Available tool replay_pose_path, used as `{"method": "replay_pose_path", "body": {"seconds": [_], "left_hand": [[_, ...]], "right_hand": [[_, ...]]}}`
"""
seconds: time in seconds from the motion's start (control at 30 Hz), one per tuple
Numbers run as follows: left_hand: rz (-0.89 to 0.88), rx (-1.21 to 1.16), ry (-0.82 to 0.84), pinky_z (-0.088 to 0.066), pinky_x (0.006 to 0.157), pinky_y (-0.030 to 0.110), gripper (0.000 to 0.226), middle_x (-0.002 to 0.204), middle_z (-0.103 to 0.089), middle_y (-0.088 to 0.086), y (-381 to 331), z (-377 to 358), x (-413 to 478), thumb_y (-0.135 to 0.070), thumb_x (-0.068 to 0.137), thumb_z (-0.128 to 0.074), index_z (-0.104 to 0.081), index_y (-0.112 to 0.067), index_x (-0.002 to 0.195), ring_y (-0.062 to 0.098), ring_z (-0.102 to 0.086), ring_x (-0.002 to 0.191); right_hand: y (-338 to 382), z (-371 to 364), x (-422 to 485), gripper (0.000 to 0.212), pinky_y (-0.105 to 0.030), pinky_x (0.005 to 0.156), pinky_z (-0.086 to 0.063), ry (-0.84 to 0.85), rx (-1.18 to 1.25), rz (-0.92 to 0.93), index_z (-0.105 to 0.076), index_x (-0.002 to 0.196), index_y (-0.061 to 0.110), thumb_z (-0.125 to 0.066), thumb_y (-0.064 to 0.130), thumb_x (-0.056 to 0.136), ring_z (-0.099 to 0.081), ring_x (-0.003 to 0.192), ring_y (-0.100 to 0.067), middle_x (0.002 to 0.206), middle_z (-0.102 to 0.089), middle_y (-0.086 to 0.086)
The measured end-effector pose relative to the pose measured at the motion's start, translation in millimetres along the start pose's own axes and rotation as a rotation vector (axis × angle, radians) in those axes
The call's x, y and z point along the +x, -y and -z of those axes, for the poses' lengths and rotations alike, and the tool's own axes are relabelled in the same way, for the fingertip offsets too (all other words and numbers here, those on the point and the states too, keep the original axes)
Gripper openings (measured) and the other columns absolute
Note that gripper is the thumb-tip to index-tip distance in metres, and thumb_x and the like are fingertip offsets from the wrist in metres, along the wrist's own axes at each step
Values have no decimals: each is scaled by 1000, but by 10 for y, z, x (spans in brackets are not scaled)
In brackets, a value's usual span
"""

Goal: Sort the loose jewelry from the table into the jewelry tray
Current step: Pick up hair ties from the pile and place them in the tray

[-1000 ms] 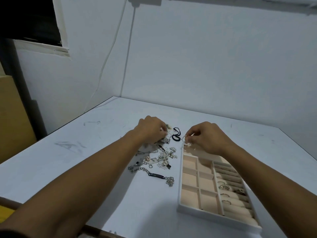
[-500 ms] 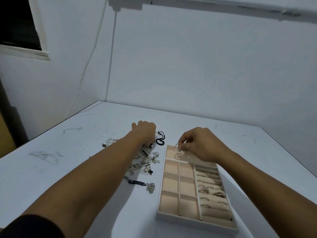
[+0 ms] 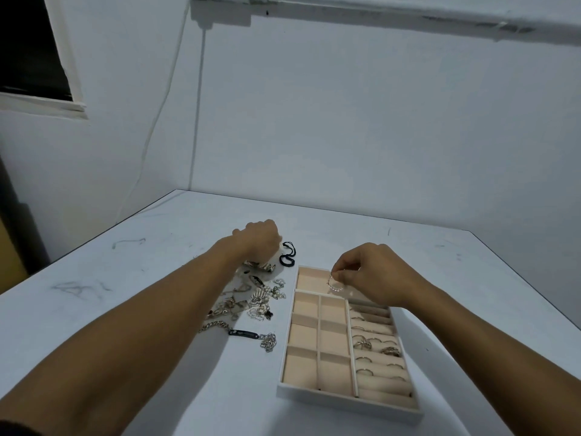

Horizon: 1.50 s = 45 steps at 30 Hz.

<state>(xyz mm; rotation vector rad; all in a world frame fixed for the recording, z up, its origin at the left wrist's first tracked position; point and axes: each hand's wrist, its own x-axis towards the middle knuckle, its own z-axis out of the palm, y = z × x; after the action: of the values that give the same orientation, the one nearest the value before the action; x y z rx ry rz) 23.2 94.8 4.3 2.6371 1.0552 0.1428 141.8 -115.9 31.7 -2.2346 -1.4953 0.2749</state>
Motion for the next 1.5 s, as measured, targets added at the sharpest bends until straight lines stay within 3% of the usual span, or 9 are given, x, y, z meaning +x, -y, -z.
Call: {"method": "replay_pose_path", "body": {"seconds": [0.2, 0.4, 0.57, 0.7, 0.83, 1.0, 1.17, 1.3, 1.5], "left_hand": [[-146, -175, -62, -41, 79, 39, 15, 100, -57, -10, 93, 155, -418, -25, 102, -33, -47, -19, 100, 9, -51, 78], [-198, -184, -42, -42, 66, 25, 14, 103, -61, -4, 142, 198, -715, -26, 102, -39, -50, -19, 100, 10, -55, 84], [-257, -241, -48, -47, 73, 25, 8, 93, -67, -7, 12, 289, -847, -24, 98, -50, -57, -20, 97, 11, -62, 86], [-271, -256, -42, -52, 70, 22, 9, 86, -71, -6, -76, 316, -902, -18, 96, -55, -63, -20, 93, 7, -67, 75], [-264, -234, -14, -57, 74, 32, 11, 81, -70, -10, -134, 260, -921, -16, 95, -57, -67, -19, 94, 1, -68, 66], [-296, -178, 23, -43, 60, 3, 13, 79, -67, -15, -214, 133, -909, -14, 92, -62, -70, -18, 101, -5, -63, 68], [-345, -141, 18, -40, 61, 9, 10, 88, -69, -8, -312, 62, -903, -18, 90, -64, -70, -23, 96, -4, -58, 69], [-355, -151, 40, -43, 62, 12, 9, 84, -70, -7, -396, 25, -895, -17, 90, -63, -68, -24, 92, 5, -65, 73], [-373, -179, 58, -38, 52, 2, 13, 71, -64, -14, -426, -17, -895, -10, 89, -61, -69, -19, 92, -16, -53, 52]], "right_hand": [[-30, -71, -78, 10, -12, 63, -42, 0, 49, 16, -75, 86, 27, -66, 24, 89, -60, 72, 1, 81, -70, 15], [-13, -112, -139, 8, -16, 70, -48, -1, 72, 36, -76, 87, 27, -68, 25, 87, -64, 79, -2, 82, -72, 11], [-33, -106, -171, 6, -19, 70, -48, -11, 86, 15, -75, 85, 27, -70, 25, 86, -65, 78, -5, 79, -72, 11], [-84, -132, -184, 6, -11, 59, -39, -11, 89, 2, -76, 82, 25, -71, 24, 85, -63, 68, 1, 73, -72, 11], [-110, -187, -187, 7, -15, 61, -43, -3, 95, -8, -76, 81, 24, -71, 25, 85, -65, 65, -2, 67, -71, 11], [-94, -232, -173, 9, -18, 61, -49, 7, 41, 0, -76, 81, 25, -68, 24, 86, -67, 61, -7, 65, -72, 10], [-64, -282, -155, 11, -30, 73, -57, 51, -75, 38, -77, 85, 28, -66, 25, 85, -68, 68, -6, 72, -73, 9], [-43, -324, -178, 13, -33, 72, -57, 31, -157, 62, -77, 90, 27, -64, 25, 87, -61, 62, -7, 67, -66, 11], [-6, -331, -182, 17, -33, 74, -55, 31, -309, 81, -75, 96, 31, -61, 28, 88, -63, 72, -17, 73, -61, 7]]}}
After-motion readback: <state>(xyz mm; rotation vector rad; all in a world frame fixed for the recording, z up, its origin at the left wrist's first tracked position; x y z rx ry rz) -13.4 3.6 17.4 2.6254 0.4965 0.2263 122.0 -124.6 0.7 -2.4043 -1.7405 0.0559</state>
